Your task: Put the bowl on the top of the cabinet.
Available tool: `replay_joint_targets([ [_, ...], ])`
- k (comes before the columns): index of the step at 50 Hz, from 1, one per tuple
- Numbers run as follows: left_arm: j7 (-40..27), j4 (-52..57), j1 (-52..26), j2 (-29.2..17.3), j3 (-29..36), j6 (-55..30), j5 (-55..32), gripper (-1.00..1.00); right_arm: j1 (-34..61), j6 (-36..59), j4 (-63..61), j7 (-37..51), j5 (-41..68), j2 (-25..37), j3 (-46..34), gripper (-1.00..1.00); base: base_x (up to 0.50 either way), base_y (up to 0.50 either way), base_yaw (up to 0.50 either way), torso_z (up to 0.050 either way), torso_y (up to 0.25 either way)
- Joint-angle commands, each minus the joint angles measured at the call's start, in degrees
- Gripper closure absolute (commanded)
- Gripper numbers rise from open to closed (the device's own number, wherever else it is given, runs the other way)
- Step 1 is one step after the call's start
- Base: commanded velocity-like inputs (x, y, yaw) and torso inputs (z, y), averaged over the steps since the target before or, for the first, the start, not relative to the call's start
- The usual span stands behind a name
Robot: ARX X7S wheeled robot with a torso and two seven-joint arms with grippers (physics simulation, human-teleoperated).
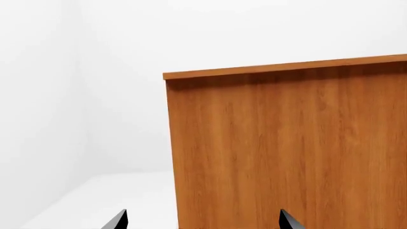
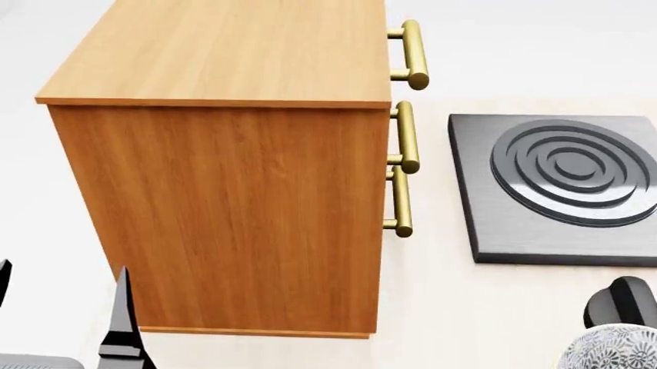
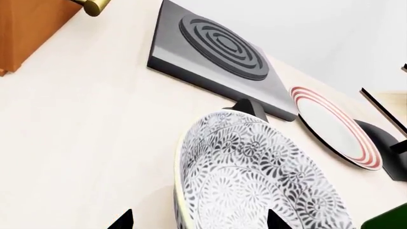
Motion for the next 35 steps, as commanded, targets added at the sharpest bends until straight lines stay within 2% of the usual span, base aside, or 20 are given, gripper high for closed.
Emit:
replay_joint_targets([
  [1, -0.2, -0.3, 0.0, -0.2, 0.0, 0.3, -0.3, -1.0, 0.6, -0.2, 0.8, 0.1, -0.1, 0.0, -0.4, -1.0, 0.0, 0.0, 0.0, 0.0, 0.0],
  [35, -0.8, -0.1, -0.2, -0.7, 0.5, 0.2, -0.6, -1.0, 1.3, -1.1, 3.0, 0.4, -0.3, 0.0, -0.9, -1.0, 0.0, 0.0, 0.0, 0.0, 0.0],
])
